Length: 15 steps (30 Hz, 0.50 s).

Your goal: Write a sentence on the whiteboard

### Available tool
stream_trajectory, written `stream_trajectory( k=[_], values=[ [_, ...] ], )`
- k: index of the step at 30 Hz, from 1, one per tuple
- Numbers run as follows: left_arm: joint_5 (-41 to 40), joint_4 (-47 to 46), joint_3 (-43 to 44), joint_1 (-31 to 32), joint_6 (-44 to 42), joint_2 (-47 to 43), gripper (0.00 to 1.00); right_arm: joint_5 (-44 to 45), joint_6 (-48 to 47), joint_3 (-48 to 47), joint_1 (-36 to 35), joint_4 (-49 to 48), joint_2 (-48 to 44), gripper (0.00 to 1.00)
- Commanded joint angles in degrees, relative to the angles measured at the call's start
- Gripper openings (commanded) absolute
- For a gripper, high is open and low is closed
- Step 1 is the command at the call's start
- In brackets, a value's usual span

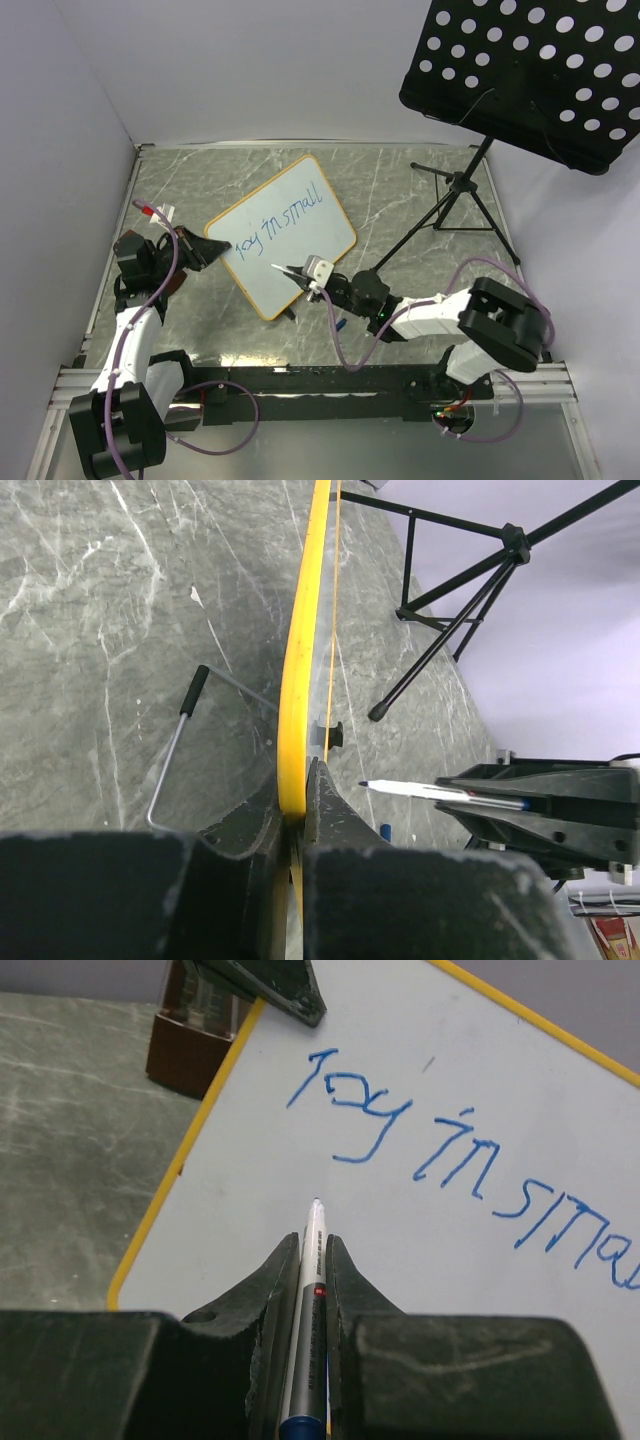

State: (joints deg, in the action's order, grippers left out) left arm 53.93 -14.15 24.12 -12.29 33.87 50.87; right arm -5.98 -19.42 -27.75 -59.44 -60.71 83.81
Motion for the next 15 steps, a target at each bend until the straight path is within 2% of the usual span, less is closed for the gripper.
stream_trajectory(
  k=[1,6,12,15],
  values=[
    [1.53,0.79,0.75,0.87,-4.95,0.37,0.01,0.97,-1.76,3.66,-0.68,-18.90,3.90,0.00],
    [1.53,0.97,0.84,0.87,-4.95,0.46,0.01,0.35,-1.41,5.68,-1.38,-23.48,5.84,0.00],
    [1.61,0.71,0.84,0.87,-4.95,0.54,0.01,1.58,-4.92,6.65,-3.84,-33.41,9.78,0.00],
    [1.62,0.71,0.75,0.87,-4.86,0.37,0.01,2.20,-5.81,5.43,-4.37,-33.42,10.93,0.00]
  ],
)
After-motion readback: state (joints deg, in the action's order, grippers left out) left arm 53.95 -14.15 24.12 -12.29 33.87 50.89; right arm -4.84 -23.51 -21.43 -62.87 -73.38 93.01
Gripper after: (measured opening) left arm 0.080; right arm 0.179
